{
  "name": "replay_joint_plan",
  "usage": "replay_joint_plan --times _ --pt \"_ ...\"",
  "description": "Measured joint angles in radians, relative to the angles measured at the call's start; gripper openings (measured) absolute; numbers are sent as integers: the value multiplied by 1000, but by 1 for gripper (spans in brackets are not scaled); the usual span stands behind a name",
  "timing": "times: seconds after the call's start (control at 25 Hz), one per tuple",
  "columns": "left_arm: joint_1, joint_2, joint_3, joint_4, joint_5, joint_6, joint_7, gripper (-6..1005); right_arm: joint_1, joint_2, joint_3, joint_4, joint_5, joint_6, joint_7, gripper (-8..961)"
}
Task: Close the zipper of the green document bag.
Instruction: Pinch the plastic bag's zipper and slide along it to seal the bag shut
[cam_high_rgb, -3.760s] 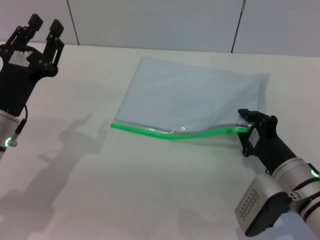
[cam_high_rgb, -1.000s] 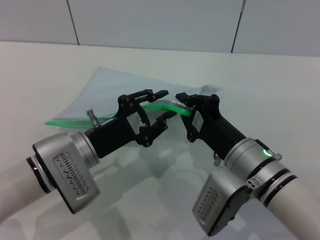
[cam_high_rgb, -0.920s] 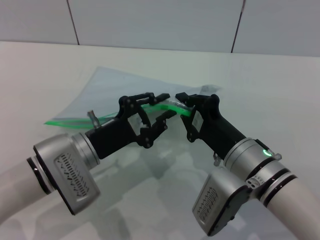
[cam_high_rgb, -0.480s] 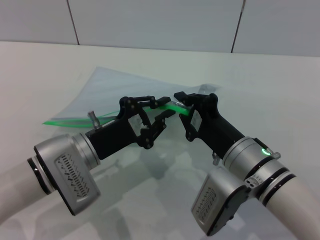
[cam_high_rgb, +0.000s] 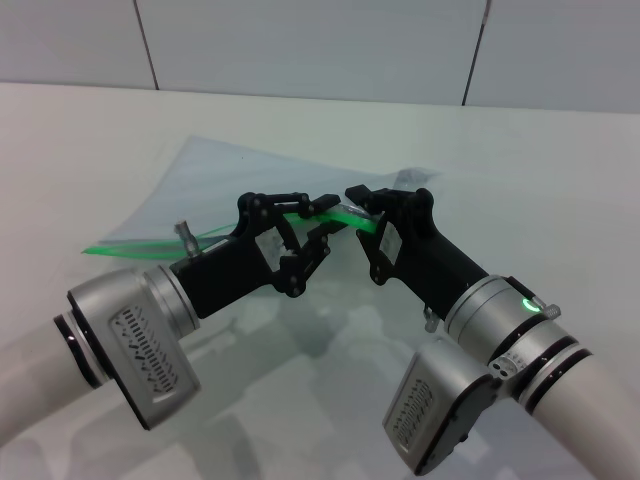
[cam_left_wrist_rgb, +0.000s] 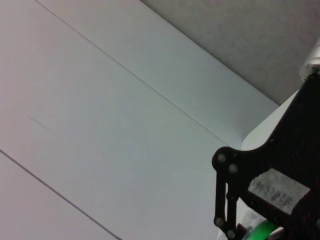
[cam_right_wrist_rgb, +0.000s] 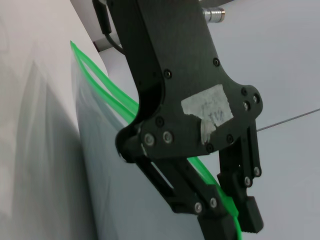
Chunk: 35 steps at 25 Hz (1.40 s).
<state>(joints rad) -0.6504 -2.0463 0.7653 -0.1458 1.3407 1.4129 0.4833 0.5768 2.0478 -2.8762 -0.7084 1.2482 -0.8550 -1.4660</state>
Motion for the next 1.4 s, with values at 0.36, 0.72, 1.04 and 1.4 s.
replay_joint_plan --times 0.36,0.72,1.04,1.4 --pt "1 -1 -3 0 0 4 0 174 -1 0 0 -1 -1 -3 0 106" --pt "2 -2 -3 0 0 5 0 100 -4 0 0 -1 -6 -7 0 113" --pt "6 -3 -13 -6 -7 6 0 89 -15 0 0 4 -66 -12 16 119" --pt "11 -1 -20 -7 -10 7 0 84 -19 -2 0 54 -63 -88 127 126"
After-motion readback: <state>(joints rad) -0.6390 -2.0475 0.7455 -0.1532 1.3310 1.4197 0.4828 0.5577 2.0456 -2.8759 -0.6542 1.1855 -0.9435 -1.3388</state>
